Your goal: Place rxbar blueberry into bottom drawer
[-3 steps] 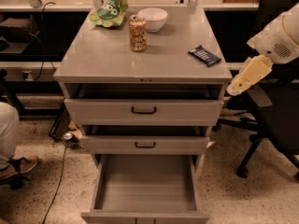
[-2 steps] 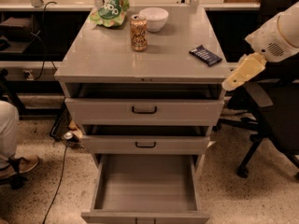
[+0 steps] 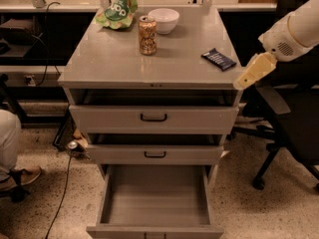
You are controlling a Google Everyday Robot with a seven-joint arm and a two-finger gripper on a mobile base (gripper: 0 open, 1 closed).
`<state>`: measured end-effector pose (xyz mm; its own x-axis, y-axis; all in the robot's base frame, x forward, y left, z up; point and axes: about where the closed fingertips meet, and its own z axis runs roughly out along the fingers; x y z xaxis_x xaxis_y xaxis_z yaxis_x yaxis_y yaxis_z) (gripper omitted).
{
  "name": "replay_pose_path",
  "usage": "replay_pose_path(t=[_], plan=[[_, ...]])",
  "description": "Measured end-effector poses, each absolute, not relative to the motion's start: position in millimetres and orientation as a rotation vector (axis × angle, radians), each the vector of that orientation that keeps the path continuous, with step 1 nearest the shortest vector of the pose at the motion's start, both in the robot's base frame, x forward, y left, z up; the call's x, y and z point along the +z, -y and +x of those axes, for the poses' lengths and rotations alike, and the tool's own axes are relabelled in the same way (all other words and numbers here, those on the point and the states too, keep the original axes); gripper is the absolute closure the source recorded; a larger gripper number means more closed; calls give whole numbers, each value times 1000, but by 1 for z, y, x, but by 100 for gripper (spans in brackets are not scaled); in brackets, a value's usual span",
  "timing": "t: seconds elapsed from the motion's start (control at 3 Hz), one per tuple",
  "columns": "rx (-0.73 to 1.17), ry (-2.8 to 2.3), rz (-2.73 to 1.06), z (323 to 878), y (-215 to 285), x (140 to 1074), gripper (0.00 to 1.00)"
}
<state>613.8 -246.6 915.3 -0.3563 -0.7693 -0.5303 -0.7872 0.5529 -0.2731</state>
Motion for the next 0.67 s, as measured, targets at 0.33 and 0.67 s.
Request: replay_pose_path(t=[0.33,0.67], plan=[[51,-2139,-1237,675,239,906,0],[97,-2083,-1146,741,232,901,0]])
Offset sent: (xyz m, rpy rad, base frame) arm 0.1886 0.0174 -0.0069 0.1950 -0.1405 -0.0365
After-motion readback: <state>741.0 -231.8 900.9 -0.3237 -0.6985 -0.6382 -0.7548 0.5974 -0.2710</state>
